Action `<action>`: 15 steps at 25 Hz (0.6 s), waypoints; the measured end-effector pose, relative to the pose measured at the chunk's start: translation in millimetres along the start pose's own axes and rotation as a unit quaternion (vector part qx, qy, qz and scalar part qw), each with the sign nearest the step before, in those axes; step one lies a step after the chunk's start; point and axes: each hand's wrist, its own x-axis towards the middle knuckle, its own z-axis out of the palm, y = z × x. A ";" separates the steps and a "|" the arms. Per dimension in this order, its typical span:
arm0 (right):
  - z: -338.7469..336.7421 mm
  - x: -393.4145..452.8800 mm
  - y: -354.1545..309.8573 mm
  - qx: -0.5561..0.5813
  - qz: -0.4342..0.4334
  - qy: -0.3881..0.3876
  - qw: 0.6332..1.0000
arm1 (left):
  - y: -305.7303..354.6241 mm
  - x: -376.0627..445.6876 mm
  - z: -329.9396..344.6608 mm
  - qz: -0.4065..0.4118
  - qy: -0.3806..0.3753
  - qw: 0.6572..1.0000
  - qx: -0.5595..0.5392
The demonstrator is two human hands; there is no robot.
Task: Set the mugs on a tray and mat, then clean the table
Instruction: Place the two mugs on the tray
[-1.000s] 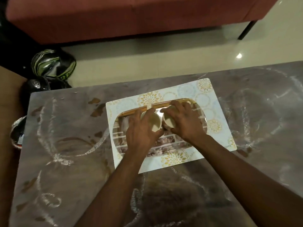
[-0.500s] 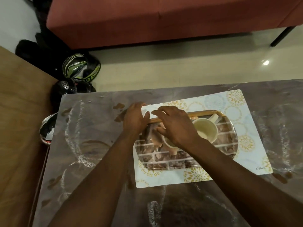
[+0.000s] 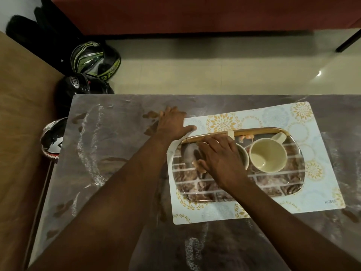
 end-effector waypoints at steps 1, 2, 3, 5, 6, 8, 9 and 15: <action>0.4 -0.8 0.0 0.000 -0.002 0.001 1.000 | -3.4 1.1 0.6 0.014 -0.015 0.999 -0.037; 0.7 -1.7 -0.1 0.001 -0.003 0.000 1.000 | -5.5 0.0 0.2 0.019 -0.021 0.996 -0.081; 0.7 -1.8 -0.2 0.001 -0.003 -0.001 1.000 | -7.0 -2.1 -0.7 0.016 -0.014 0.993 -0.116; 0.9 -0.8 0.1 0.004 -0.011 0.001 1.000 | -9.0 -9.2 -3.3 0.012 0.009 0.991 -0.136; 0.8 1.0 -1.1 0.010 -0.020 0.001 1.000 | -11.9 -15.1 -4.8 0.005 0.012 0.991 -0.133; -0.2 4.8 -5.9 0.026 -0.045 0.002 0.999 | -25.6 -30.1 -4.5 -0.027 0.008 0.989 -0.146; -0.4 7.7 -11.3 0.034 -0.062 0.006 0.997 | -38.3 -39.8 -2.3 -0.041 0.009 0.985 -0.169; 12.7 29.3 -65.6 0.040 -0.164 -0.018 0.986 | -113.3 -124.4 16.6 -0.100 0.070 0.946 -0.301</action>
